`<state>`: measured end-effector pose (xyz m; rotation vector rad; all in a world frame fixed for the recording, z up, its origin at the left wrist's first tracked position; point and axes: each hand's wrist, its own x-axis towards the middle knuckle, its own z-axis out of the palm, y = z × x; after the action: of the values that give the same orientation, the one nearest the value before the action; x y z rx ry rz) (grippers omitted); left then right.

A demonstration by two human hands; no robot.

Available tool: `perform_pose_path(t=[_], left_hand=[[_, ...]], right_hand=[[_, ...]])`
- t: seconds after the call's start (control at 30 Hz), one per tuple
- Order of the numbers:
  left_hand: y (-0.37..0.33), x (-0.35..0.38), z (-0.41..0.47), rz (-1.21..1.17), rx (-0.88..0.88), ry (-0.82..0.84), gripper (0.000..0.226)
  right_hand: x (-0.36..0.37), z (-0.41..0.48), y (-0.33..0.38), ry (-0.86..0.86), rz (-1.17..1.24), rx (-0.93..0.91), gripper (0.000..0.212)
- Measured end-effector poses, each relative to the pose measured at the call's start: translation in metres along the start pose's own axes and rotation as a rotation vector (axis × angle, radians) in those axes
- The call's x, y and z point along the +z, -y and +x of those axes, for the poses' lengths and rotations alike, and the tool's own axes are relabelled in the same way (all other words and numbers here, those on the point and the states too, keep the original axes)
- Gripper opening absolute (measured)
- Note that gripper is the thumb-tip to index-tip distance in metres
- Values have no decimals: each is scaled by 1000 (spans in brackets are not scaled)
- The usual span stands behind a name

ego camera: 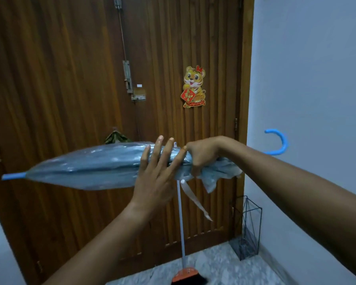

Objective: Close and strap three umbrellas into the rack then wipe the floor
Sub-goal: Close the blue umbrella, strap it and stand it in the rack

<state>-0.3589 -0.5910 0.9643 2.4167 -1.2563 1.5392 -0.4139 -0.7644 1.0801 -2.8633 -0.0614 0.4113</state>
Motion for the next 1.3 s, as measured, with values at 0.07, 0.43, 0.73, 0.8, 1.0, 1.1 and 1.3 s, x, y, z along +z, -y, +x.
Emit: perform_pose_path(t=[0.07, 0.43, 0.73, 0.8, 1.0, 1.1, 1.3], left_hand=[[2, 3, 8, 18, -40, -81, 89], [19, 7, 28, -380, -747, 175, 39], [8, 11, 32, -587, -878, 134, 45], [7, 8, 34, -615, -902, 141, 47], [20, 7, 36, -856, -991, 211, 58], [32, 12, 30, -1066, -1122, 239, 54], [50, 8, 19, -1325, -1219, 269, 22]], right_hand=[[-10, 3, 12, -20, -105, 41, 52], [30, -1, 36, -1125, -409, -95, 56], [63, 14, 30, -1166, 71, 89, 43], [64, 14, 29, -1139, 59, 104, 35], [72, 16, 15, -1118, 81, 15, 18], [68, 5, 4, -919, 528, -146, 16], [57, -3, -29, -645, 892, -219, 19]])
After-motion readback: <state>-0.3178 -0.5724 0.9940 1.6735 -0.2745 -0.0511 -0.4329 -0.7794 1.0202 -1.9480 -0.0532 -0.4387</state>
